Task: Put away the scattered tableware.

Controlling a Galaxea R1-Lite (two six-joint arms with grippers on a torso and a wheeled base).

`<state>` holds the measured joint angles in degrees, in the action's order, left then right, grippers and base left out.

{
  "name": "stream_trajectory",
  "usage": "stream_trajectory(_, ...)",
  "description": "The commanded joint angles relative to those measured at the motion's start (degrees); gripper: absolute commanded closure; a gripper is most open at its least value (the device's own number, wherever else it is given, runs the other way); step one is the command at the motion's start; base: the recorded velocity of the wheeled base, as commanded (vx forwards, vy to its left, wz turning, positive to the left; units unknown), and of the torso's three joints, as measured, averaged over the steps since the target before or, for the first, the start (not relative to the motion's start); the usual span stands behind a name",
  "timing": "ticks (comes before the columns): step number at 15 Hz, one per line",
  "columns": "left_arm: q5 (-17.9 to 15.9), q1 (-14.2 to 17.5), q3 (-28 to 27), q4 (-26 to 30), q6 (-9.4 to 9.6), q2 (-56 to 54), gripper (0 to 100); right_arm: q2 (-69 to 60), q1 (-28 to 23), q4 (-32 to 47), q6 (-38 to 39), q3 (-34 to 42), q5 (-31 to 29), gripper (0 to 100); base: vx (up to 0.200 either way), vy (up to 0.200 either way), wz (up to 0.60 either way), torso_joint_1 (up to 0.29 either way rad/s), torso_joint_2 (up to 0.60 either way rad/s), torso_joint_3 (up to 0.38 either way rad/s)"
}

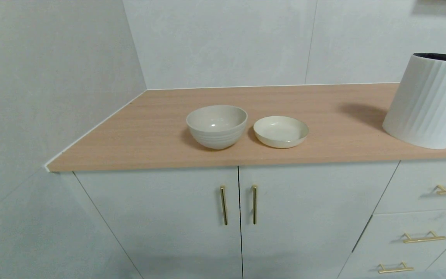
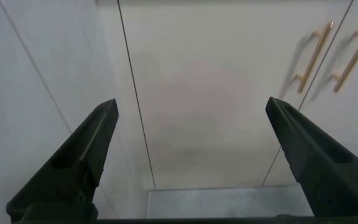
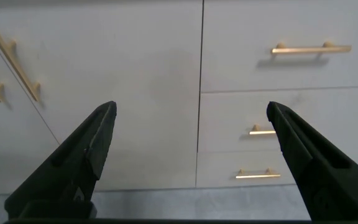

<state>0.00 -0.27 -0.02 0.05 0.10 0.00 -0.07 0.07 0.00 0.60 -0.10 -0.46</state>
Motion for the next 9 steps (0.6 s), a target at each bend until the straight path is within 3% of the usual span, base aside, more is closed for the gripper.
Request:
stream_trajectory(1,0.0,0.0,0.0,0.0,-0.01,0.0,0,0.1,0.0,0.0,0.0,0.0,0.0,0,0.0,0.0,0.0,-0.163,0.46,0.29)
stream_trajectory(9,0.0,0.0,0.0,0.0,-0.01,0.0,0,0.1,0.0,0.0,0.0,0.0,0.0,0,0.0,0.0,0.0,-0.121,0.43,0.303)
